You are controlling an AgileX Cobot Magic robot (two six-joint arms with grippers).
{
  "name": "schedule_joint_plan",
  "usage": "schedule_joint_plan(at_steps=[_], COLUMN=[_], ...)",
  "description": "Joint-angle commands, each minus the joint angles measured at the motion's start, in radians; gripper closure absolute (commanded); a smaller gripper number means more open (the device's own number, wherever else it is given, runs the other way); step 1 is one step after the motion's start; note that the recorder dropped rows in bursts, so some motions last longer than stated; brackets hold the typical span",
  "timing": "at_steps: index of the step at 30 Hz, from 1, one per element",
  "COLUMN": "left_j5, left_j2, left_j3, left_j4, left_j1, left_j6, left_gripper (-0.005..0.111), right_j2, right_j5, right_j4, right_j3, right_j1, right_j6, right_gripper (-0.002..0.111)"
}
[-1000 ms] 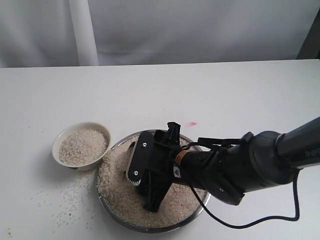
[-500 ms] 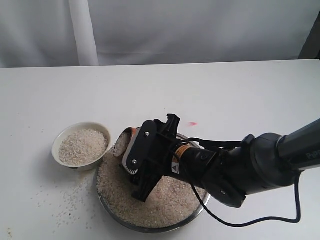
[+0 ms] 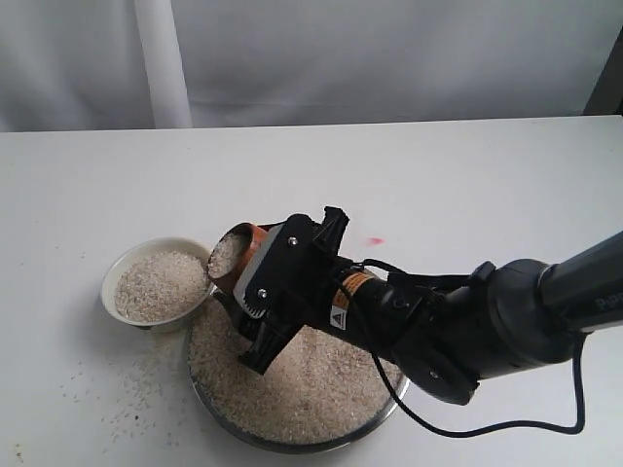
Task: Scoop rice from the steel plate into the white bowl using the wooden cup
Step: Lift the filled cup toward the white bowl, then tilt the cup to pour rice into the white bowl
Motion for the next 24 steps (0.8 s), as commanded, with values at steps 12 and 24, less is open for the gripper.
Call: schedule_joint_plan(at_steps=[12,24], left_j5=[-0.010,-0.010], left_j2=[-0.002,-0.002], left_j3=[-0.008,-0.008], left_j4=[-0.005,-0.005], left_j1=[-0.004,-0.004], left_j6=[-0.002,-0.002], left_gripper=[0.107,0.107], right_j2=[0.003,0.174], right_j5=[0.649,1.021], right_j4=[-0.152,-0.296], right_j3=[-0.501,-0.765], right_j1=[0.025,0.096], right_j6=[-0.038,-0.260], right_gripper=[0.108,0.108])
